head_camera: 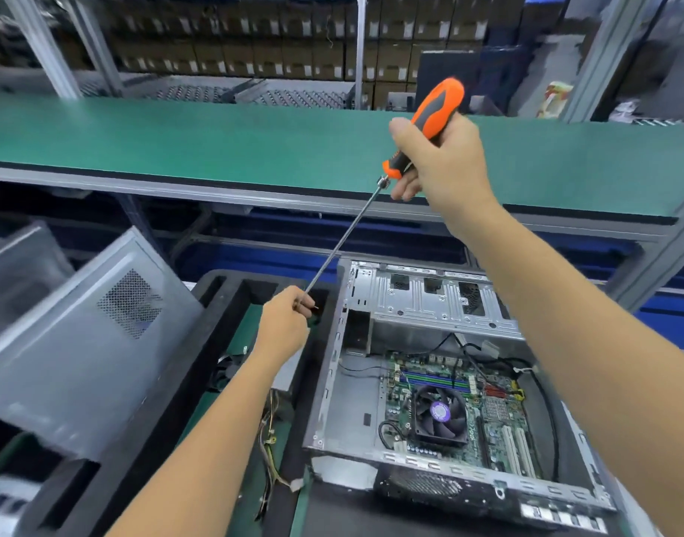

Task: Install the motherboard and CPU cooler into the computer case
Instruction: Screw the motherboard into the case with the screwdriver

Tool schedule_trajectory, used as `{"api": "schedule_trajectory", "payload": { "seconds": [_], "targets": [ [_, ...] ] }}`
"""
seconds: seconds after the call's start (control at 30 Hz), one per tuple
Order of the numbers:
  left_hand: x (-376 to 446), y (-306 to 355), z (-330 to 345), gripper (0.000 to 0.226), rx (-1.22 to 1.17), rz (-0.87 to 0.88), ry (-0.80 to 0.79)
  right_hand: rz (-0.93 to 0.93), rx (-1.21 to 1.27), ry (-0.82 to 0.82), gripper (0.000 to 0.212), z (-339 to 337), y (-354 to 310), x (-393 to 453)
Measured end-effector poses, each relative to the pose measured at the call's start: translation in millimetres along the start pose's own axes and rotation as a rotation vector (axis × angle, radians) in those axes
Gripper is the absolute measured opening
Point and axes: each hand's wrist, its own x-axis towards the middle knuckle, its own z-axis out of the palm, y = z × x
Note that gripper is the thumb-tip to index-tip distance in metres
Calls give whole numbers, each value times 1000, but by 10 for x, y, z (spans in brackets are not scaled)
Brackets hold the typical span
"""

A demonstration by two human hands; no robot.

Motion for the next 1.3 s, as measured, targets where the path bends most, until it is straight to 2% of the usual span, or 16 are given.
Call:
{"api": "schedule_trajectory", "payload": {
  "seconds": [0.4,0.53,0.67,0.9,1.03,1.13,1.2,1.3],
  "targets": [
    [-367,-1127,-356,42,51,-244,-58,89,-30,-304,24,1152,464,-264],
    [-530,-1471,-311,37,44,-366,-137,100,-71,-379,24,1461,657,-469],
    [-762,-1698,-238,21,312,-392,-204,116,-111,-475,24,1694,849,-716],
    [-1025,-1705,91,22,670,-354,-309,121,-205,-610,27,1834,1143,-1058],
    [-1063,-1829,258,26,643,-372,-240,107,-234,-633,30,1799,1215,-1111],
    [-1085,-1898,339,18,579,-361,-204,117,-237,-640,30,1780,1259,-1124],
    [-1055,-1901,344,13,504,-419,-159,125,-235,-641,30,1774,1280,-1132],
    [-959,-1835,318,28,566,-474,-293,137,-218,-633,31,1762,1301,-1134]
  ]
}}
